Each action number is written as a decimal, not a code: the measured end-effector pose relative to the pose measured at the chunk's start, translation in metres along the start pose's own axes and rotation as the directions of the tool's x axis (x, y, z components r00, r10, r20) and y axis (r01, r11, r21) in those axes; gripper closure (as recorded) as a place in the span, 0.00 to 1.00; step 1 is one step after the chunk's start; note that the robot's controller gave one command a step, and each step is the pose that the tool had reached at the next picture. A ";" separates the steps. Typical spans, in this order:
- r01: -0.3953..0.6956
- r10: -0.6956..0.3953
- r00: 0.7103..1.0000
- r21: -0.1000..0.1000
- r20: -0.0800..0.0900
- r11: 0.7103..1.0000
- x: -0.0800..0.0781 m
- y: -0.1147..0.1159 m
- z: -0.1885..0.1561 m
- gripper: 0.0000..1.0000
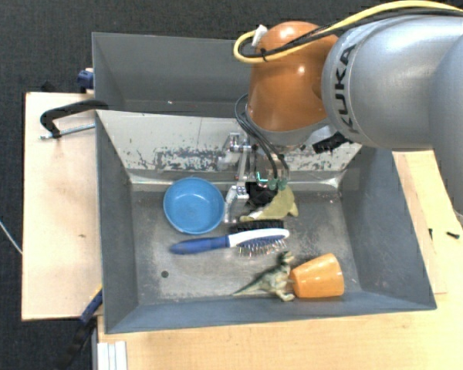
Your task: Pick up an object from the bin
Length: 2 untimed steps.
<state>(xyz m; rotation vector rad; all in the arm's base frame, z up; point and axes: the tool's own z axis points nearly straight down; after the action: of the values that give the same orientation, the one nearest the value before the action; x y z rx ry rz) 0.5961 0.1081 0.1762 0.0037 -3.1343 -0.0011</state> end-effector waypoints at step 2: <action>0.311 -0.311 0.950 0.001 0.015 0.951 0.080 -0.010 0.093 1.00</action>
Offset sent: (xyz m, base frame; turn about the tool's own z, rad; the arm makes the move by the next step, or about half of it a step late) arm -0.0826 -0.0121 -0.0956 -0.3152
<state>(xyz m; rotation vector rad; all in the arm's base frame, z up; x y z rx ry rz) 0.5159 0.0984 0.0833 0.4989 -3.1093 -0.0053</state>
